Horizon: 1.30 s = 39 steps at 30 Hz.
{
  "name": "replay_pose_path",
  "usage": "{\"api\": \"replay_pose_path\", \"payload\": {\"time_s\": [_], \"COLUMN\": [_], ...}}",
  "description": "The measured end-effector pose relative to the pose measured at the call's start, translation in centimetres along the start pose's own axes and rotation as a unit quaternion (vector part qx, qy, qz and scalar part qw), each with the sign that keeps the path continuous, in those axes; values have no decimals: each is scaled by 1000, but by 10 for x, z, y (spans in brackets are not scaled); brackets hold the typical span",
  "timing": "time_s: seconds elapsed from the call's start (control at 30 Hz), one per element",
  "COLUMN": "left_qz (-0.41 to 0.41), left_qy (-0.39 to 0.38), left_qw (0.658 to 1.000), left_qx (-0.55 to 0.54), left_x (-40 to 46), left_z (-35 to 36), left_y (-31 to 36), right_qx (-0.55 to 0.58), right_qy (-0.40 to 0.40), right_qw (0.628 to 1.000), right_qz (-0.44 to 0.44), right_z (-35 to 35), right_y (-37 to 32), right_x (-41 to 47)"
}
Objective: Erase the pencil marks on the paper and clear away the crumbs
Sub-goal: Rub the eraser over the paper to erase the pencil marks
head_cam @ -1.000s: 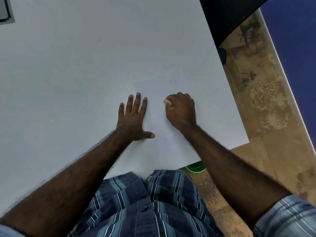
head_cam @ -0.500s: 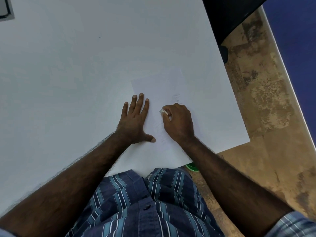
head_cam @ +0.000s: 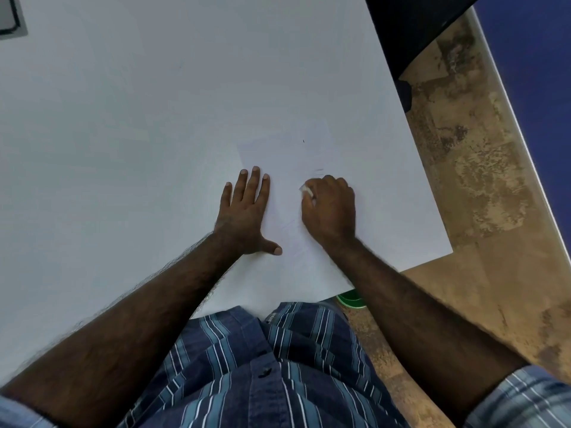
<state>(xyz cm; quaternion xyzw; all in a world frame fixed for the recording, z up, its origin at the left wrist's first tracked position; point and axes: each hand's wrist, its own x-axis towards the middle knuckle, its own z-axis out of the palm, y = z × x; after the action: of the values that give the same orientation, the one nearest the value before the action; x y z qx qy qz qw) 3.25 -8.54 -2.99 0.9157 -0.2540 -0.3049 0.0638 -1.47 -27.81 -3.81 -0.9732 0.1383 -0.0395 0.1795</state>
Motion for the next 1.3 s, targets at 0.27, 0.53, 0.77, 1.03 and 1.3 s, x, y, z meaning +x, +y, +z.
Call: {"api": "replay_pose_path", "payload": {"time_s": [0.27,0.53,0.77,1.03,1.3], "left_qz": [2,1,5,3,3], "left_qy": [3,7,6,11,1], "left_qw": [1000,1000,1000,1000,1000], "left_qx": [3,-2,2,-1,-2], "left_x": [0,2,1,1,1], "left_z": [2,2,4,3,3], "left_y": [-2,-2,-2,-3,-4], "right_qx": [-12,-7,-30,-3,-45], "right_qy": [-59,-43,-46,-51,-11], "right_qw": [989,997,992,993,997], "right_qz": [-132,-65,-112,-105,-57], "right_z": [5,3,4,6,0], "right_y": [-15,-22,-12,-20,0], "right_x": [-27,-16,-14,-17,11]}}
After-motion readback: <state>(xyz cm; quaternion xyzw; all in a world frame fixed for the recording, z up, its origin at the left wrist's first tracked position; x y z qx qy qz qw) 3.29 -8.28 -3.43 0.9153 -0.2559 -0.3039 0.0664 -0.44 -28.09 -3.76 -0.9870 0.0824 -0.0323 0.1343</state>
